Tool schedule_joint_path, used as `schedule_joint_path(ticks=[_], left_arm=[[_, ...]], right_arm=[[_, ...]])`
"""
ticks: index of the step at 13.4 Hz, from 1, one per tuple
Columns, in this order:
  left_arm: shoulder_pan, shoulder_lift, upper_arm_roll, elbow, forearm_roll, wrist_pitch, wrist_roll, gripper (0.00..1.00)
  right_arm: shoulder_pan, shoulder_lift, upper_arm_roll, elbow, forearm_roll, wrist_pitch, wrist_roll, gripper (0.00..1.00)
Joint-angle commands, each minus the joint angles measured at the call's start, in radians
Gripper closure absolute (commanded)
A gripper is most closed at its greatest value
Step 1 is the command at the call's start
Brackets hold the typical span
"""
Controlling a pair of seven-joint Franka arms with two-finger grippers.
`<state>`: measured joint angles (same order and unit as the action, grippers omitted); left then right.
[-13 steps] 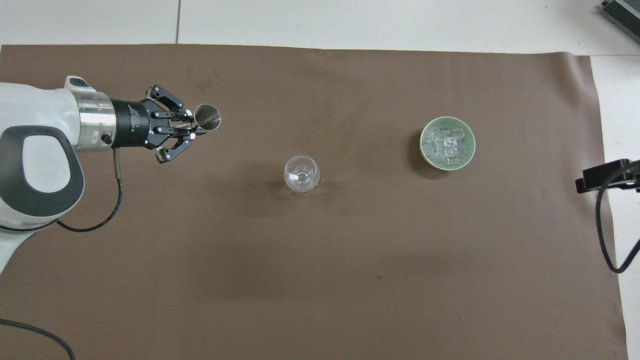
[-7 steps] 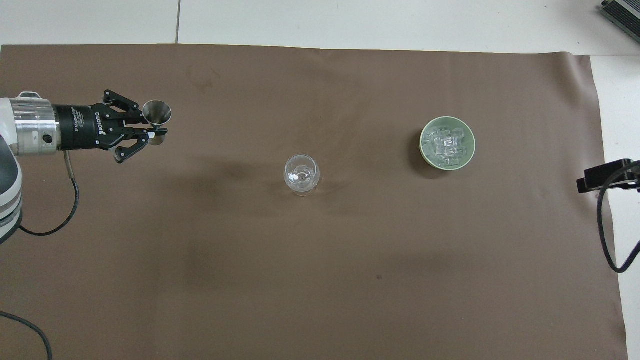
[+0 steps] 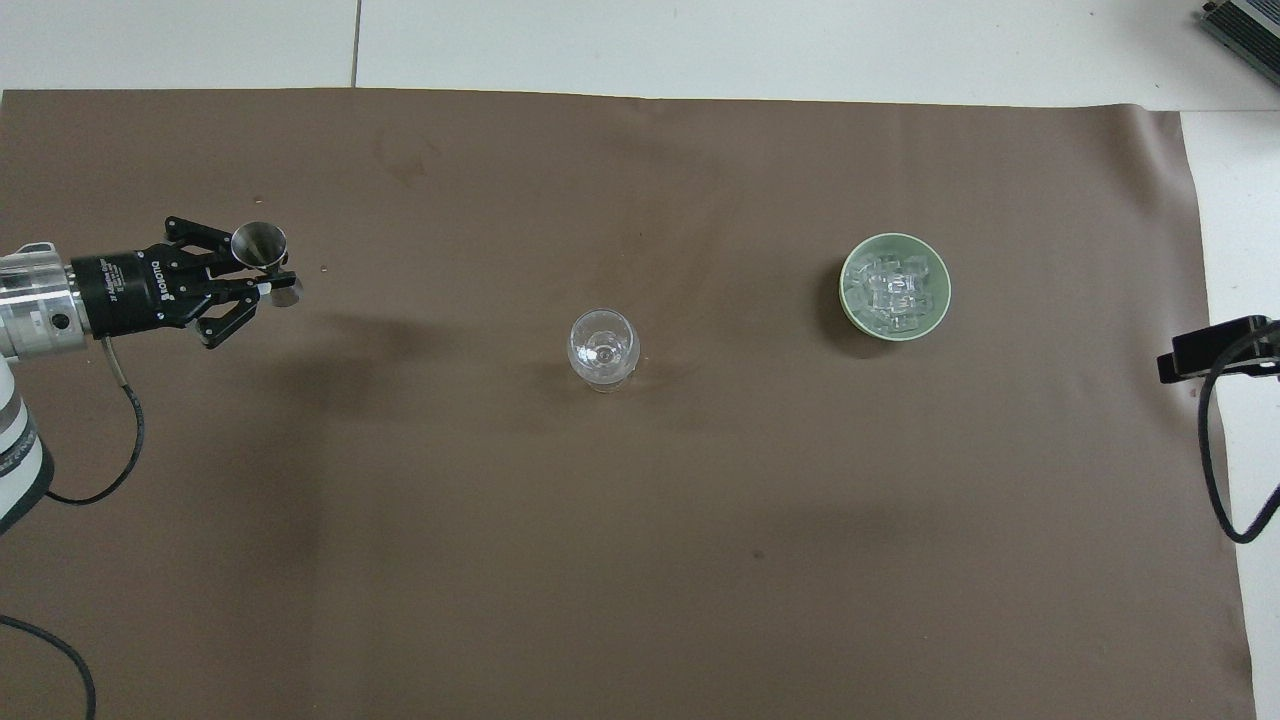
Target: Pour wine and add ice with both arms
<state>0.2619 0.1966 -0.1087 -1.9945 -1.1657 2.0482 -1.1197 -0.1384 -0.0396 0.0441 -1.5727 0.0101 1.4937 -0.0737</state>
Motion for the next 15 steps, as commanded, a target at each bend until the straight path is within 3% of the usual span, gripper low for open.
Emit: schedule_joint_path(ticks=[1,3,5,9,15], left_arm=[[0.019,-0.006,-0.008,-0.027,-0.045,-0.011,0.017,1.00],[0.020,-0.005,-0.008,-0.038,-0.075,-0.008,0.018,1.00],[0.060,0.029,-0.009,-0.052,-0.114,-0.026,0.095,1.00],[0.100,0.095,-0.009,-0.052,-0.138,-0.065,0.187,1.00],[0.124,0.141,-0.008,-0.062,-0.163,-0.095,0.274,1.00]], right_arm=[[-0.001,-0.020,0.010,-0.067,0.014,0.114,0.066,0.00],[0.055,-0.014,0.011,-0.137,0.036,0.193,0.171,0.00],[0.112,0.013,0.011,-0.251,0.042,0.386,0.282,0.00],[0.135,0.179,0.010,-0.285,0.036,0.627,0.289,0.00],[0.137,0.260,0.010,-0.285,0.021,0.700,0.256,0.00]])
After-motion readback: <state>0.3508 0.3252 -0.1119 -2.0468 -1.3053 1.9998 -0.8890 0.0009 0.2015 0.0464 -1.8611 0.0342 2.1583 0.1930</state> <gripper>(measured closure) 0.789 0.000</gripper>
